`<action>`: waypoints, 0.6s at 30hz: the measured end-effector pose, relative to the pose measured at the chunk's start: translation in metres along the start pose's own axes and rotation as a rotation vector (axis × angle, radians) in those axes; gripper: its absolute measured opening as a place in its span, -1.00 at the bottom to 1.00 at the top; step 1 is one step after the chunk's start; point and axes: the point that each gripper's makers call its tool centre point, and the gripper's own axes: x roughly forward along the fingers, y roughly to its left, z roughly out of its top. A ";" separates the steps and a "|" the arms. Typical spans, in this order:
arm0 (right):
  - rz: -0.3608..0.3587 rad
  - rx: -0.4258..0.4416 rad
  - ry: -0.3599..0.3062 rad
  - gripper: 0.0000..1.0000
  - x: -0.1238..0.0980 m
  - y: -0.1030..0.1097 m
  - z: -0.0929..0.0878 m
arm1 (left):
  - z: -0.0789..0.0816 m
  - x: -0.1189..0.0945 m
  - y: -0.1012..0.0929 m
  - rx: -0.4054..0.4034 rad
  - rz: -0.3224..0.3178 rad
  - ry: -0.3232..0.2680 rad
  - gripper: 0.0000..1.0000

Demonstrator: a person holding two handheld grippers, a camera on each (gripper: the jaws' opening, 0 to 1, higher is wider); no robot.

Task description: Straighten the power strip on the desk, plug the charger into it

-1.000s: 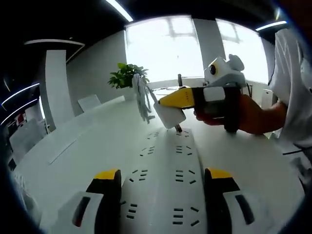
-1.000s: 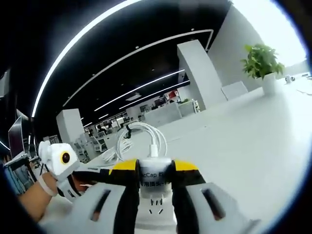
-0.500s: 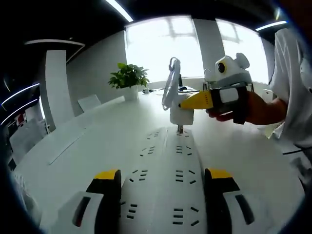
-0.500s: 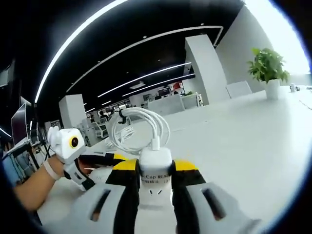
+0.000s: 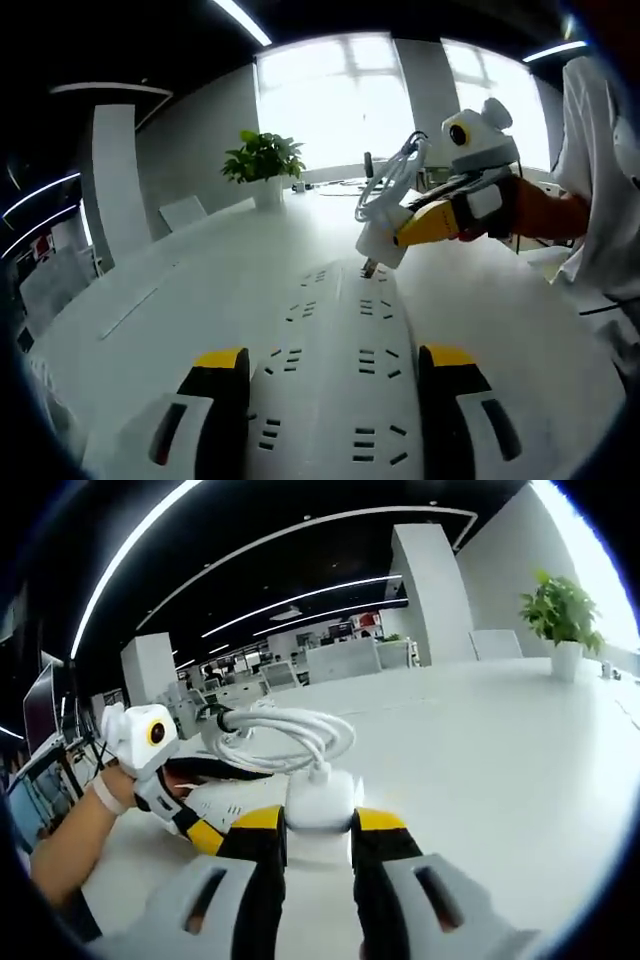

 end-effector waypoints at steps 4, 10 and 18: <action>-0.011 -0.054 0.035 -0.51 0.002 0.002 0.000 | 0.000 0.000 0.000 0.000 0.000 0.000 0.41; -0.023 -0.094 0.081 -0.50 0.007 0.000 0.002 | 0.000 0.001 0.000 0.000 0.005 -0.004 0.41; -0.019 -0.121 0.131 -0.50 0.014 0.000 0.008 | 0.000 0.001 0.000 0.009 0.005 -0.008 0.39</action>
